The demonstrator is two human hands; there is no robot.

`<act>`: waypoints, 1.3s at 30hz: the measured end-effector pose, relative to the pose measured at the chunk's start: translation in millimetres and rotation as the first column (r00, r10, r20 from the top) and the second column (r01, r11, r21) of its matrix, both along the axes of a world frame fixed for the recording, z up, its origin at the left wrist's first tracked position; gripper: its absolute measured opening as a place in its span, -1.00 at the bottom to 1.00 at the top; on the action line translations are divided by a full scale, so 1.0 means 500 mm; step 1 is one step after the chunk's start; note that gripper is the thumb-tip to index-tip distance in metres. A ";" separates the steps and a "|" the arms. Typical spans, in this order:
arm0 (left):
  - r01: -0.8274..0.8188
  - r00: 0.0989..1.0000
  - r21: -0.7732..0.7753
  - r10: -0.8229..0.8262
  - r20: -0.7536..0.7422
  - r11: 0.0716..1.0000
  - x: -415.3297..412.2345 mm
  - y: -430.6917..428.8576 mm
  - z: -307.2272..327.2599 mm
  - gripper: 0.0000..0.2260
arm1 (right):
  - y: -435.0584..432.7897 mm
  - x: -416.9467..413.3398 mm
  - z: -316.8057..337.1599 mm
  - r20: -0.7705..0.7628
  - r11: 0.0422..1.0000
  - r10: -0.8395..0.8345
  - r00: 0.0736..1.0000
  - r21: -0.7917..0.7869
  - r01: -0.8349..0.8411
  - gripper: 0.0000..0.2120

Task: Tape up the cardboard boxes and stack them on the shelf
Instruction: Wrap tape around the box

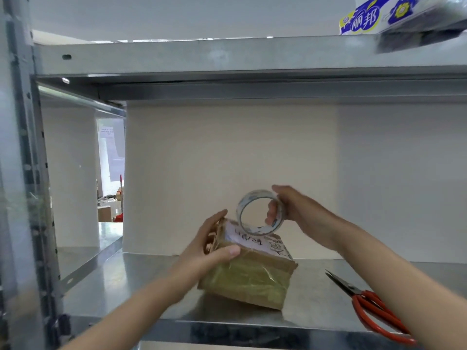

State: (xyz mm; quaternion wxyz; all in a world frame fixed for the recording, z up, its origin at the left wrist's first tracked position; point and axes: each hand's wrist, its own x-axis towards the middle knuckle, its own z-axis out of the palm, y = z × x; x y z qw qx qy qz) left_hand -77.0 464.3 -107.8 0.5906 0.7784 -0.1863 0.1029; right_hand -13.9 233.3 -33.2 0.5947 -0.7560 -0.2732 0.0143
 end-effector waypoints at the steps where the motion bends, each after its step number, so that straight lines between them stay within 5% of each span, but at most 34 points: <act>1: 0.021 0.999 -0.091 -0.025 -0.040 0.996 0.002 0.000 -0.027 -0.18 | 0.016 0.006 -0.011 -0.006 1.000 0.014 1.000 -0.023 -0.014 -0.52; 11: -0.048 0.999 0.110 0.048 -0.001 0.993 0.020 0.041 -0.058 -0.24 | -0.021 0.006 0.038 0.057 0.972 -0.133 0.989 -0.186 0.141 -0.50; 17: -0.009 1.000 0.116 0.012 -0.018 0.993 0.021 0.038 -0.057 -0.28 | -0.104 0.040 -0.014 0.153 0.815 -0.289 0.945 -0.478 0.327 -0.59; 20: 0.008 0.997 0.215 0.009 -0.080 0.976 0.015 0.044 -0.042 -0.26 | -0.099 0.054 -0.050 0.227 0.777 -0.305 0.925 -0.502 0.380 -0.57; 22: -0.016 0.997 0.499 0.054 -0.061 0.866 0.007 0.044 -0.007 -0.19 | -0.095 0.054 -0.055 0.276 0.778 -0.324 0.905 -0.466 0.421 -0.56; 24: -0.057 0.997 0.762 0.070 0.015 0.645 -0.004 0.021 0.053 -0.11 | -0.090 0.052 -0.054 0.347 0.769 -0.324 0.880 -0.445 0.459 -0.53; 30: 0.024 0.997 0.955 0.059 -0.044 0.295 0.030 -0.147 0.115 0.06 | -0.070 0.032 -0.041 0.443 0.743 -0.280 0.852 -0.461 0.484 -0.55; 32: -0.010 0.998 0.913 0.058 -0.015 0.408 0.058 -0.151 0.097 0.00 | -0.086 0.035 -0.040 0.397 0.776 -0.299 0.868 -0.428 0.463 -0.53; 34: -0.075 0.997 0.786 0.056 0.051 0.614 0.075 -0.133 0.089 -0.02 | -0.104 0.028 -0.031 0.210 0.881 -0.313 0.926 -0.301 0.366 -0.48; 37: -0.107 0.988 0.431 0.045 0.150 0.896 0.070 -0.115 0.086 -0.07 | -0.098 0.021 0.001 0.092 0.963 -0.247 0.965 -0.087 0.255 -0.38; 39: -0.043 0.986 0.158 0.016 0.164 0.986 0.049 -0.112 0.075 -0.21 | -0.066 0.022 0.023 0.143 0.983 -0.185 0.972 0.032 0.183 -0.39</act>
